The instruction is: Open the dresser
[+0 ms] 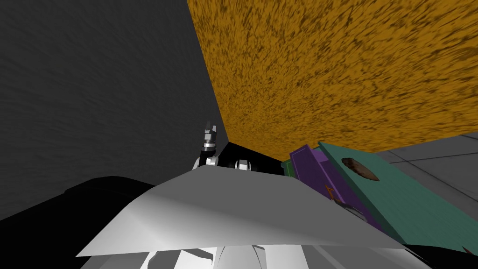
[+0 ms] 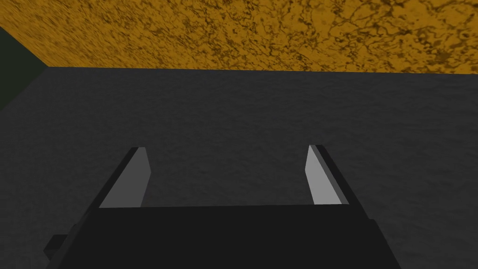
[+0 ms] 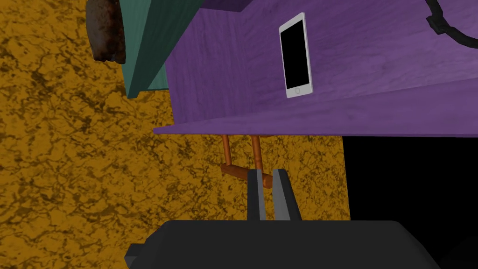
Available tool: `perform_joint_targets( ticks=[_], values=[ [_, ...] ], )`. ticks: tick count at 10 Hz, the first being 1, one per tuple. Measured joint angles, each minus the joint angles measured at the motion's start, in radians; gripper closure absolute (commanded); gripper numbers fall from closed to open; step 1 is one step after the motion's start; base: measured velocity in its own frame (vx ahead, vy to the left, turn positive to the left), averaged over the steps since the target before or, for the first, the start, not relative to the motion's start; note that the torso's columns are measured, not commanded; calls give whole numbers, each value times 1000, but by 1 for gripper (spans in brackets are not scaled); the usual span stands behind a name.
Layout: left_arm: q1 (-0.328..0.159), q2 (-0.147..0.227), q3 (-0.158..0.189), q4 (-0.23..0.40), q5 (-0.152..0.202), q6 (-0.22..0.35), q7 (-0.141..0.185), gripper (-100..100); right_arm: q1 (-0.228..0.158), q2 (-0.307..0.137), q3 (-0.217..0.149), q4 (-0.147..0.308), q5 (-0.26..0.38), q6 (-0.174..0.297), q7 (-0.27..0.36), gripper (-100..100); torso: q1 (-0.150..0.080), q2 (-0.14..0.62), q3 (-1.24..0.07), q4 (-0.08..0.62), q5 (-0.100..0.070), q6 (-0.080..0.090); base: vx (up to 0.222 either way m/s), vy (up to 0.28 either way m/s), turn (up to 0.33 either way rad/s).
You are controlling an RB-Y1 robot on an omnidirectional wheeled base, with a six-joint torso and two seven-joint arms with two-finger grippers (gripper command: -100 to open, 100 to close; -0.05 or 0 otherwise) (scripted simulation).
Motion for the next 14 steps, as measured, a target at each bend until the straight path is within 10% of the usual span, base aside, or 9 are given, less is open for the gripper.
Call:
perform_joint_targets(
  ticks=[5, 6, 14],
  values=[
    [0, 0, 0, 0, 0, 0, 0, 0, 21, -9, -1, -5, -3, 16, -1, 100, 5, 2, 1, 1, 2, -2, 80, 134, -22],
    [0, 0, 0, 0, 0, 0, 0, 0, 27, -10, 1, -8, -3, 17, 0, -100, 4, 1, 1, 1, 2, -3, 94, 58, -172],
    [0, 0, 0, 0, 0, 0, 0, 0, 223, -191, -13, -224, 25, 174, -15, -100, 13, 7, 1, 1, 9, 3, 66, -35, -119]
  ],
)
